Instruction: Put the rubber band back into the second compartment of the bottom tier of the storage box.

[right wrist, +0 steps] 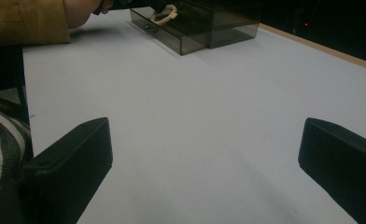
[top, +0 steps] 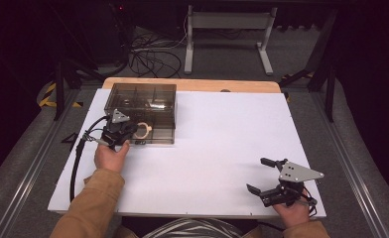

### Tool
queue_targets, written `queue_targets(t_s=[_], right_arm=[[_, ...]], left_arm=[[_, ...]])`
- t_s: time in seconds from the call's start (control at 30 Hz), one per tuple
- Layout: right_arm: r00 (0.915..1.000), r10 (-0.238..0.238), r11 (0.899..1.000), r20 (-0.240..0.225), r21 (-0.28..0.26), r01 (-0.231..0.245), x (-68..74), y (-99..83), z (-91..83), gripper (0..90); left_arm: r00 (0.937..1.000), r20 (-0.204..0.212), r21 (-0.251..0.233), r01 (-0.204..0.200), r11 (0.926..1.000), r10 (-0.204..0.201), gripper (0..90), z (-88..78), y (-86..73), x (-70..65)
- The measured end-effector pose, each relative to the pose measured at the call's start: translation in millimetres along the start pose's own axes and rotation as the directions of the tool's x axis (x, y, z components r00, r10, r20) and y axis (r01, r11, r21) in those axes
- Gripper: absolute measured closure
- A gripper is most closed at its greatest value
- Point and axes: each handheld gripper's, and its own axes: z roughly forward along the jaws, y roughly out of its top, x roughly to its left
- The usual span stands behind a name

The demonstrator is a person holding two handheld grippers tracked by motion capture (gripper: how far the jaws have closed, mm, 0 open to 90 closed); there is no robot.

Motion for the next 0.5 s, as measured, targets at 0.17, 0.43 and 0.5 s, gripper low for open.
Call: queue_targets(t_s=[0.17,0.43,0.5], right_arm=[[1.0,-0.001,1.0,-0.001,0.001,0.001,0.2,0.0,-0.1,3.6],[1.0,-0.001,1.0,0.0,0.0,0.001,0.2,0.0,-0.6,3.6],[1.0,-0.002,1.0,-0.001,0.002,0.002,0.1,0.0,-0.5,3.6]], left_arm=[[1.0,0.002,0.015,-0.004,0.9999,0.004,83.6,-0.1,-1.2,0.2],[1.0,-0.003,0.032,-0.004,0.9995,0.004,83.4,-0.5,-2.5,-1.2],[1.0,-0.002,0.035,0.0,0.9994,0.0,83.3,-0.3,-2.7,-1.5]])
